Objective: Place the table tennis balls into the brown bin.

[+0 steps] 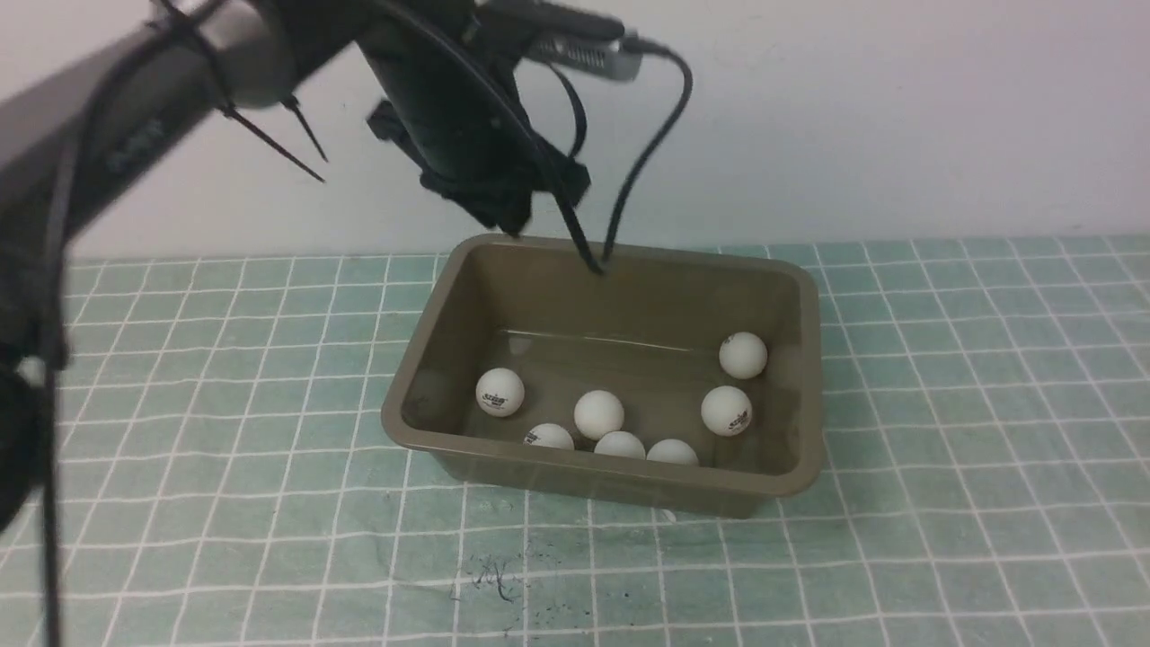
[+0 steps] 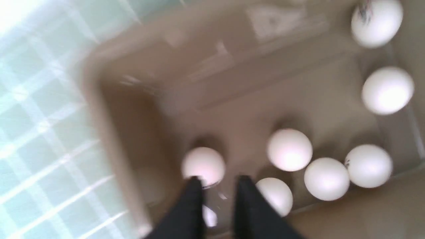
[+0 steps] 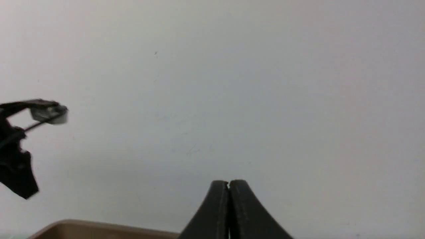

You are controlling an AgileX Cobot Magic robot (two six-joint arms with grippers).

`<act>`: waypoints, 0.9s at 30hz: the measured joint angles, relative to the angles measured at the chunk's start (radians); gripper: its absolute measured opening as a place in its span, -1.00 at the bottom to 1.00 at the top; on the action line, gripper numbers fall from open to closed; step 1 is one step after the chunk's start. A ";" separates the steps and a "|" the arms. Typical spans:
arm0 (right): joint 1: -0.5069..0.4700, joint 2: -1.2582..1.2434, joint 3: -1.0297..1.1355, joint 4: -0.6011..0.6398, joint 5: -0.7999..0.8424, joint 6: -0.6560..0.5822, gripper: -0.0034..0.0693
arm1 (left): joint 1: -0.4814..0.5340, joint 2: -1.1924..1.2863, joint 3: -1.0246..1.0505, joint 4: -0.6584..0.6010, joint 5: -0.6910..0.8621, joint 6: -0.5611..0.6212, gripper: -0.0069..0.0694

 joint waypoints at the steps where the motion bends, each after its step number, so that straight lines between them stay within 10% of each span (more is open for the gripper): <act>1: 0.000 -0.002 0.011 0.000 -0.011 0.000 -0.95 | 0.001 -0.055 0.021 0.002 0.000 -0.005 -0.75; 9: 0.000 -0.002 0.032 0.007 -0.038 0.000 -0.95 | 0.003 -0.535 0.398 0.005 -0.011 -0.024 -0.83; 27: 0.000 -0.002 0.032 0.011 -0.027 0.000 -0.95 | 0.003 -1.905 1.414 0.004 -0.860 -0.074 -0.83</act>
